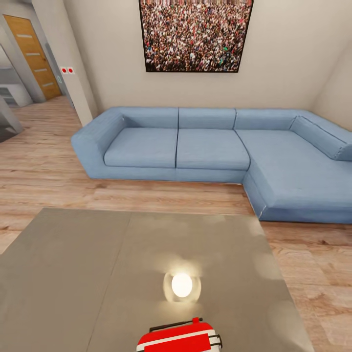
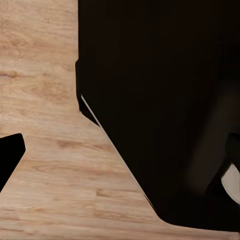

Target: Turn on the radio receiver that's on the table in the living room.

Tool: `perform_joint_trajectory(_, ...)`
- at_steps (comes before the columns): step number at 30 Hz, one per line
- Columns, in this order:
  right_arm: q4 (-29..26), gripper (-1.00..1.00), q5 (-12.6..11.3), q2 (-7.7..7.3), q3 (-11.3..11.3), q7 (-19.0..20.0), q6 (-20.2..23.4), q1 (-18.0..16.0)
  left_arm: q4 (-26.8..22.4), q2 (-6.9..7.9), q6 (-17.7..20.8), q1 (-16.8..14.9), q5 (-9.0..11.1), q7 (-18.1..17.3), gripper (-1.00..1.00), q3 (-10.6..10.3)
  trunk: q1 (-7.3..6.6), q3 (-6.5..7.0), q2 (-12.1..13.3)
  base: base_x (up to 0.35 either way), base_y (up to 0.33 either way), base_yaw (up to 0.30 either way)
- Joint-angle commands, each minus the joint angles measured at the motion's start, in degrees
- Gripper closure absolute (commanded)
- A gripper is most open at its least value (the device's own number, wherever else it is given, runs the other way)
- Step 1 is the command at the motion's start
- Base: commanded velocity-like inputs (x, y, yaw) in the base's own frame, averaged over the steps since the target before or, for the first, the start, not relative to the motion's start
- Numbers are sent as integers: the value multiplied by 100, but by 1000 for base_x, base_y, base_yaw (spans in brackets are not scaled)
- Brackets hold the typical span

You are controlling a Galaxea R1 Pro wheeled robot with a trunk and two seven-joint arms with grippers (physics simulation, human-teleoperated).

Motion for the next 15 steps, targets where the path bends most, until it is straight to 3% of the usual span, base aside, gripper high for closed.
perform_joint_trajectory(1, -8, -100, 1, -3, 0, 0, 2, 0, 0, 1, 0, 0, 0, 1, -100, 0, -23, 19, 42, 0, 0, 0)
perform_joint_trajectory(7, -73, -100, 11, -25, -18, 6, 31, 0, 0, 2, 0, 0, 0, 2, -100, 6, -154, 126, 282, 0, 0, 0)
perform_joint_trajectory(8, -96, -100, 10, -45, -21, 7, 40, 0, 0, 2, 0, 0, 0, 2, -100, 7, -176, 144, 322, 0, 0, 0)
perform_joint_trajectory(9, -328, -100, -8, -175, -37, 8, 133, 0, 3, 2, 0, 0, 0, -2, -100, 8, -198, 162, 362, 0, 0, 0)
perform_joint_trajectory(12, -520, -100, -12, -222, -44, 9, 340, 0, 4, 2, 0, 0, 0, -4, -100, 3, -264, 216, 483, 0, 0, 0)
perform_joint_trajectory(13, -1026, -100, -17, -223, -49, 9, 830, 0, 7, 2, 0, 0, -3, 0, -100, -2, -286, 234, 523, 0, 0, 0)
perform_joint_trajectory(15, -1521, -100, -20, -212, -51, 9, 1285, 0, 8, 2, 0, 1, -6, 1, -100, -5, -330, 270, 603, 0, 0, 0)
